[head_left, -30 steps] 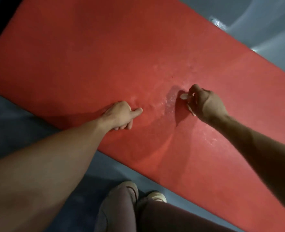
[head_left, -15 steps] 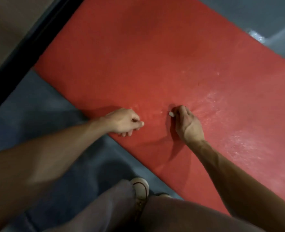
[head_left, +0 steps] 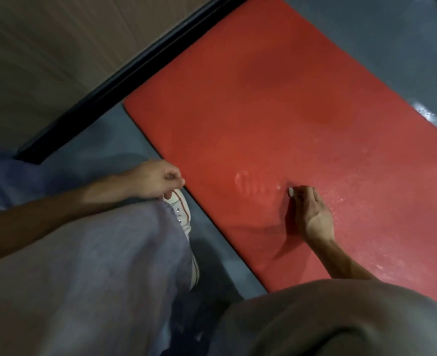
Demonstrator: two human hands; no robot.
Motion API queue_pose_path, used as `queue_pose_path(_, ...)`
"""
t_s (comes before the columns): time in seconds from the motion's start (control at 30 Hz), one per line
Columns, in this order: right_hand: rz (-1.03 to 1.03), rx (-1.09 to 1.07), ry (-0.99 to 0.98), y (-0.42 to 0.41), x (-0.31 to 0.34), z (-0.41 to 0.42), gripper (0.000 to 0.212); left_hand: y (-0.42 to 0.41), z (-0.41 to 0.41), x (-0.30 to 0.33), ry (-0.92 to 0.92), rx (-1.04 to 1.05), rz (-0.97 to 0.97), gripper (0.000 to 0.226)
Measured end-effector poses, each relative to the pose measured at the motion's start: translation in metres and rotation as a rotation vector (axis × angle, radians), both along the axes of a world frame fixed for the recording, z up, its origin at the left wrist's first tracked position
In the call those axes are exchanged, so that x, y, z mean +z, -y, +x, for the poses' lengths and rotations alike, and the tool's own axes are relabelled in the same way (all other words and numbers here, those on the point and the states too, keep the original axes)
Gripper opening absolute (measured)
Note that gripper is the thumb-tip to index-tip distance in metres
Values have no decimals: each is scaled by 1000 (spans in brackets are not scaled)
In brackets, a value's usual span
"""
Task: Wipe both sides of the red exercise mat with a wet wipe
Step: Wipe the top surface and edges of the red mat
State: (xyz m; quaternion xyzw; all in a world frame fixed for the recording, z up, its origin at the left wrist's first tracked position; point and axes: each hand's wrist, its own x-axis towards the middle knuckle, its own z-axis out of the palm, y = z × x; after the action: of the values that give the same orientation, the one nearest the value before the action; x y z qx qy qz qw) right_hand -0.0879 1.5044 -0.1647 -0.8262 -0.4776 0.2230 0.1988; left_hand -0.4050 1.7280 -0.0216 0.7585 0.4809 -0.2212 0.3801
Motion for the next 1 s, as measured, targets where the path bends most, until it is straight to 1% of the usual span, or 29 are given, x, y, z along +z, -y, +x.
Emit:
queue_pose_path(0.1,14,-25,46,1,4,-6,20,-7,-9,-21,34,109,12,21)
queue_pose_path(0.17,-6,36,86,3,6,-14,11,-12,-4,-41,77,123,17,18)
queue_pose_path(0.2,-25,114,102,6,5,-20,7,-15,1,-52,91,93,16,16)
queue_pose_path(0.27,-2,373,150,11,6,-32,4,-19,9,-68,77,7,24,11)
queue_pose_path(0.3,23,527,198,7,7,-31,7,-21,10,-79,67,-19,24,11)
queue_pose_path(0.33,53,642,246,-5,9,-24,14,-22,10,-88,62,-26,23,13)
queue_pose_path(0.37,58,670,269,-21,13,-14,17,-23,10,-98,51,-17,34,16)
queue_pose_path(0.4,35,598,298,-37,15,-1,16,-23,11,-107,50,-17,72,20)
queue_pose_path(0.43,-8,463,331,-53,17,16,17,-25,11,-114,47,-20,123,25)
queue_pose_path(0.5,-139,165,385,-78,20,49,29,-31,13,-119,34,16,179,32)
queue_pose_path(0.53,-168,71,391,-83,19,53,34,-34,15,-118,32,50,158,34)
queue_pose_path(0.57,-159,24,362,-86,18,45,36,-38,14,-118,29,88,123,36)
queue_pose_path(0.6,-131,12,311,-88,16,26,36,-41,15,-116,26,114,94,36)
queue_pose_path(0.67,-92,118,188,-76,11,-26,33,-41,16,-115,21,132,100,36)
queue_pose_path(0.7,-93,248,160,-67,8,-51,28,-38,18,-114,29,134,135,36)
queue_pose_path(0.77,-83,594,196,-48,6,-85,10,-33,13,-115,56,166,198,37)
queue_pose_path(0.8,-66,708,202,-46,7,-83,18,-29,12,-116,76,185,212,36)
queue_pose_path(0.83,-56,771,204,-52,10,-71,29,-25,12,-118,95,203,226,36)
queue_pose_path(0.87,-63,755,227,-62,13,-56,38,-22,11,-119,109,216,245,35)
queue_pose_path(0.9,-69,672,262,-75,16,-40,46,-18,11,-120,119,227,259,35)
queue_pose_path(0.93,-74,543,301,-90,17,-25,48,-15,11,-120,127,238,264,35)
queue_pose_path(1.0,-85,279,326,-114,12,-11,41,-12,11,-120,139,255,265,35)
